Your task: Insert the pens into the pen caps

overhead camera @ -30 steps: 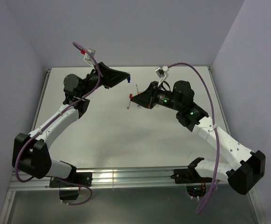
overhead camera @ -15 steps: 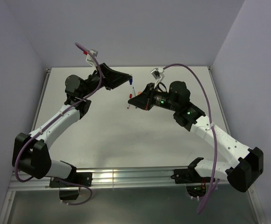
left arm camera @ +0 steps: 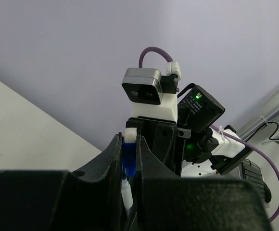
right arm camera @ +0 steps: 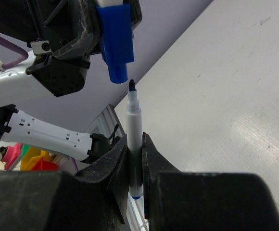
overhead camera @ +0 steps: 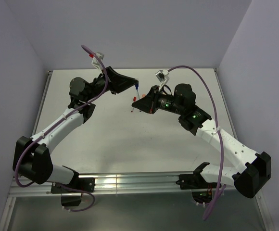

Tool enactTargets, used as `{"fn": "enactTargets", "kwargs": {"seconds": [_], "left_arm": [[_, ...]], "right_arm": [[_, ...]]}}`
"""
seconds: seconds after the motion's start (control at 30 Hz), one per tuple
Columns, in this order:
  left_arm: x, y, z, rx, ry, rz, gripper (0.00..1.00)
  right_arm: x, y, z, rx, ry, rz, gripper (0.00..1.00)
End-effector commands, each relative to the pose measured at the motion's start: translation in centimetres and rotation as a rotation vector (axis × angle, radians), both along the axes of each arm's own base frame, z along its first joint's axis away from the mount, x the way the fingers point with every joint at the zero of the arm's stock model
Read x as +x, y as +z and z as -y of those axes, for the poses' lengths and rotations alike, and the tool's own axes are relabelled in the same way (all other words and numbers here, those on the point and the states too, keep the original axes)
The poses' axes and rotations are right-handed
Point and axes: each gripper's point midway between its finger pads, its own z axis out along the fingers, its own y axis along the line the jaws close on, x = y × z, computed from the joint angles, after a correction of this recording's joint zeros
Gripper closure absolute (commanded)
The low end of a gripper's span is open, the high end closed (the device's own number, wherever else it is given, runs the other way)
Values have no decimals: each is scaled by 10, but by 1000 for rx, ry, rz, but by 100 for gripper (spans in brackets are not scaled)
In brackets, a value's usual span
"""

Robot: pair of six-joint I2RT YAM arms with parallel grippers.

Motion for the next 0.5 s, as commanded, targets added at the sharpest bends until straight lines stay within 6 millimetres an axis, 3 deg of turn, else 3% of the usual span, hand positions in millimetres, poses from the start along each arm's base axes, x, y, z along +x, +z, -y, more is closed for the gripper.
{"fn": "enactTargets", "kwargs": {"seconds": [0.0,0.47], "left_arm": [[-2,10,0,-6,2,59,100],[0,5,2,-2,-6,49,100]], "right_arm": [[-7,28,2,34,9,74,100],[-6,31,4,32,-3,84,100]]}}
